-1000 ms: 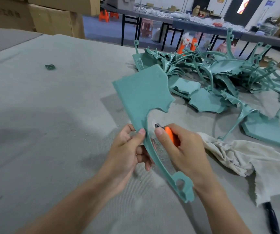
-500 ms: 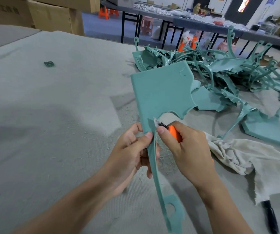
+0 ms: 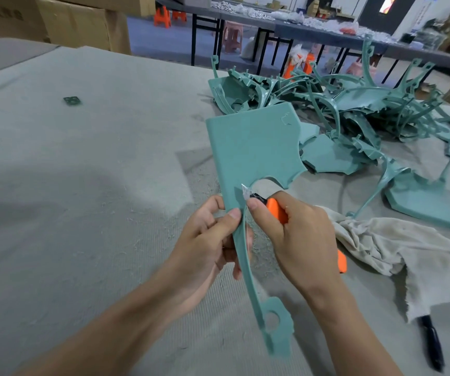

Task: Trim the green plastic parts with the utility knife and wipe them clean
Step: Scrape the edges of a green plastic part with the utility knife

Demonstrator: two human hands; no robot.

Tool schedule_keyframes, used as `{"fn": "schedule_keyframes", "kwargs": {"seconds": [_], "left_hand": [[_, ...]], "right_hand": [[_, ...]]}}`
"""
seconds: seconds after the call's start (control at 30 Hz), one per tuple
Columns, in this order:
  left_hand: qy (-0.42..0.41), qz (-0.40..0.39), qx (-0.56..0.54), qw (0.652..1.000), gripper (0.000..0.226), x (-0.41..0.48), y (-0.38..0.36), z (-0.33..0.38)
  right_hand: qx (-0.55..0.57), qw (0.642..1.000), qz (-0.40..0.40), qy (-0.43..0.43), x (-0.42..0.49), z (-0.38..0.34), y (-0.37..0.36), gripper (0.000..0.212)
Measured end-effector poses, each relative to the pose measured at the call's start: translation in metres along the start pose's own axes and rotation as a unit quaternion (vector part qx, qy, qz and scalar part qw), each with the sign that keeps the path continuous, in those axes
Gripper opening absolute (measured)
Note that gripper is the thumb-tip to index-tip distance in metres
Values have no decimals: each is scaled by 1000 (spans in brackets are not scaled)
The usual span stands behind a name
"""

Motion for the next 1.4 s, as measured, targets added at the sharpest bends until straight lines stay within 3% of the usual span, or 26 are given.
{"fn": "schedule_keyframes", "kwargs": {"seconds": [0.87,1.23,1.4], "left_hand": [[10,13,1,1000,8,1,-1,-6],[20,7,-88,996,14,1,-6,-6],[45,-11,-202,978,10,0,-11,-12]], "right_hand": [[-2,999,37,-25,-6,1,-3,54],[-24,993,115,8,-12,-9,13,51],[-56,984,162,48,-15,-20,22,51]]}}
Point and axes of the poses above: each hand's wrist, its own x-axis towards the middle knuckle, its own y-axis out of the back of the hand, z = x × y, the point moved 10 cm from there along x, towards the middle knuckle, and after that the axes turned 4 degrees about -z, right-handed, at the moved point
